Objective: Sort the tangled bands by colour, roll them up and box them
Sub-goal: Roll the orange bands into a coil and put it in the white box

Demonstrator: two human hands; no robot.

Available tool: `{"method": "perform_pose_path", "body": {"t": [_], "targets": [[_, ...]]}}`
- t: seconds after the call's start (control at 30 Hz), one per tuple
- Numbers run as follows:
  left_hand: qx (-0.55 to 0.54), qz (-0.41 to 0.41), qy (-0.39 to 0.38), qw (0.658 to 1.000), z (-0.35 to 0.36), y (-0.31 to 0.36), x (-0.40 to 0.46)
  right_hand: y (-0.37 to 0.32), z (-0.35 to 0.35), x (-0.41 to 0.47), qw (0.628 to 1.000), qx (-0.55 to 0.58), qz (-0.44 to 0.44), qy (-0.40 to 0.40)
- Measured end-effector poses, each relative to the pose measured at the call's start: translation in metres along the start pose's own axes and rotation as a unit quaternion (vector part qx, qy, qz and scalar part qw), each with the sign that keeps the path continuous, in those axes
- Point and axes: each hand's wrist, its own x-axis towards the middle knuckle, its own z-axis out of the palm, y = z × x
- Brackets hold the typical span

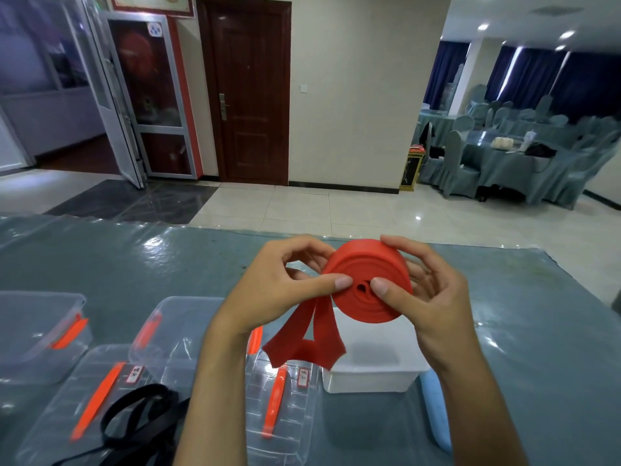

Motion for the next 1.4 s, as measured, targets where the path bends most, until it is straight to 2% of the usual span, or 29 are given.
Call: {"method": "perform_pose_path", "body": {"t": [0.1,0.23,0.33,0.47,0.53,0.63,0.77,0.93,1.1,1.2,1.4], "targets": [[-0.04,-0.034,-0.016,0.999,0.003,-0.002,0.003,0.006,0.004,0.002,0.999,0.031,0.011,0.04],[-0.086,-0.023,-0.013,0.996,0.009,-0.006,0.002,0.011,0.007,0.004,0.994,0.072,0.034,0.078],[-0.089,-0.002,0.014,0.996,0.009,-0.006,0.004,0.013,0.001,0.007,0.995,0.069,0.063,0.046],[-0.08,0.024,0.045,0.996,0.009,-0.005,0.005,0.022,-0.001,0.002,0.99,0.057,0.118,-0.056],[-0.099,0.029,0.05,0.993,0.012,-0.005,0.006,0.025,0.003,0.0,0.99,0.044,0.096,-0.089],[-0.117,0.027,0.048,0.992,0.013,-0.007,0.008,0.023,0.007,0.002,0.997,0.016,0.036,-0.062],[-0.066,-0.003,-0.012,0.998,0.004,-0.022,0.005,0.023,0.008,0.004,1.0,0.002,0.0,-0.011],[0.009,-0.13,-0.1,0.986,-0.013,-0.066,-0.006,0.025,0.005,0.005,1.0,-0.009,-0.008,0.022],[-0.054,-0.247,-0.194,0.948,-0.018,-0.113,-0.027,0.029,0.008,0.005,0.997,0.018,0.002,0.069],[-0.117,-0.247,-0.237,0.932,-0.013,-0.135,-0.039,0.03,0.005,0.009,0.995,0.023,0.001,0.102],[-0.196,-0.23,-0.23,0.925,-0.009,-0.153,-0.044,0.037,-0.007,0.011,0.989,0.02,0.013,0.144]]}}
